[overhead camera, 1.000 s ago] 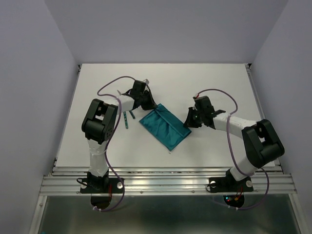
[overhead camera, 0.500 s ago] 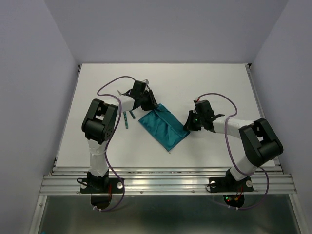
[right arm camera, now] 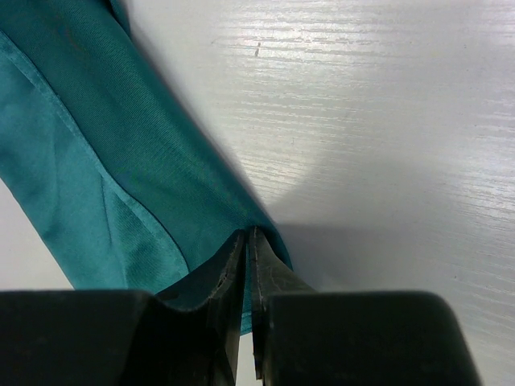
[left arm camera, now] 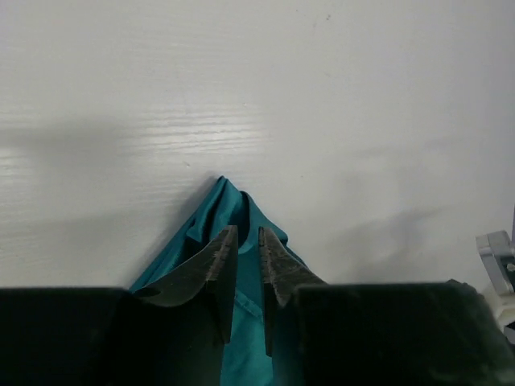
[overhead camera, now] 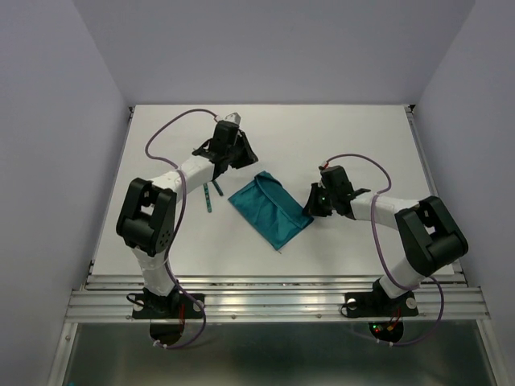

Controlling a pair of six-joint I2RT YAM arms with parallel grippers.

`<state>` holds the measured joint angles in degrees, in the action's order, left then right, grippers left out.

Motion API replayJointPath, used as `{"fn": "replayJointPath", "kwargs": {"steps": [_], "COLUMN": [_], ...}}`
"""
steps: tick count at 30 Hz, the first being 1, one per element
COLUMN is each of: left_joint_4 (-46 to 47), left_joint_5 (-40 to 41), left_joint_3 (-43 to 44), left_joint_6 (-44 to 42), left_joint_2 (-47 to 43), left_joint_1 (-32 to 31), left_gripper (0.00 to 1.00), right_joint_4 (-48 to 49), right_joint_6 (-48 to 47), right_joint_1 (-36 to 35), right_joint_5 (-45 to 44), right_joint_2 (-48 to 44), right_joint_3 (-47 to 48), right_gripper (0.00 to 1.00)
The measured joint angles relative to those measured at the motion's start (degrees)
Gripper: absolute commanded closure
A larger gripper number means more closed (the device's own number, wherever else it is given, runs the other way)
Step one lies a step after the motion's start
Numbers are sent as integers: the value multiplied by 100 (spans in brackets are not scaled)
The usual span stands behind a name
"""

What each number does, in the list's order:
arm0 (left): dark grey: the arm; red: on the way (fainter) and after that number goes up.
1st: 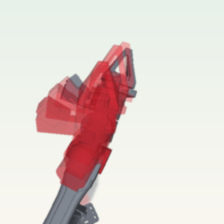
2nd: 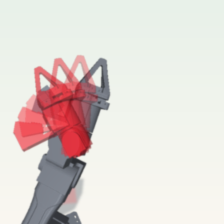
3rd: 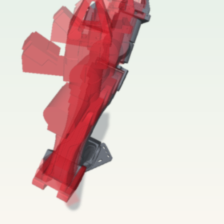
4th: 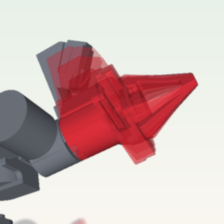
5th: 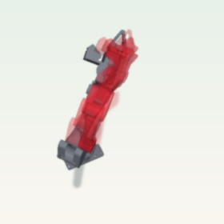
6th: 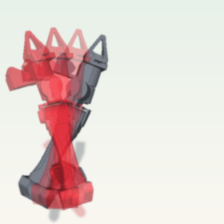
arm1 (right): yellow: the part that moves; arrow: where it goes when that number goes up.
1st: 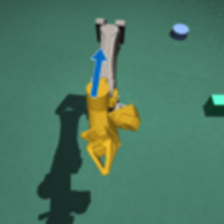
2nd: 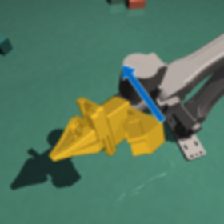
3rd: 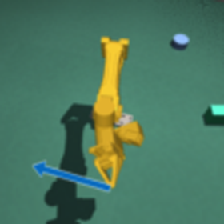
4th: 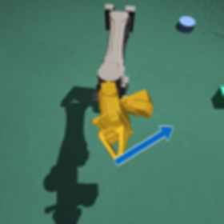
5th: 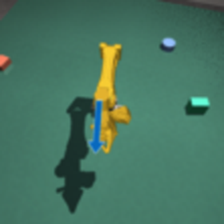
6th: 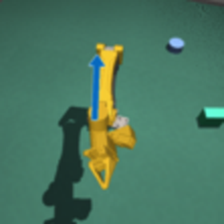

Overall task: Fold the napkin into a case and place the utensils inside
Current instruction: Smooth out the 2/3-rectangle-folded napkin at the center of the board.

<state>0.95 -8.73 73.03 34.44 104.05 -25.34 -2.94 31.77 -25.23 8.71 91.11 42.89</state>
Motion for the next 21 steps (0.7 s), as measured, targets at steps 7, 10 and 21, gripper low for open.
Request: {"fn": "replayJointPath", "kwargs": {"steps": [7,10,21], "left_joint_4": [98,96,-243], "left_joint_5": [-13,-61,-35], "left_joint_3": [-122,7,791], "left_joint_6": [-33,-74,-284], "left_joint_2": [-28,168,1178], "left_joint_1": [-422,-614,-710], "left_gripper": [92,94,100], "right_joint_4": [-4,-7,-90], "right_joint_6": [2,2,0], "right_joint_1": [2,2,2], "right_joint_5": [-11,-15,-44], "right_joint_2": [-2,-2,-39], "right_joint_3": [0,0,0], "right_gripper": [88,88,88]}}
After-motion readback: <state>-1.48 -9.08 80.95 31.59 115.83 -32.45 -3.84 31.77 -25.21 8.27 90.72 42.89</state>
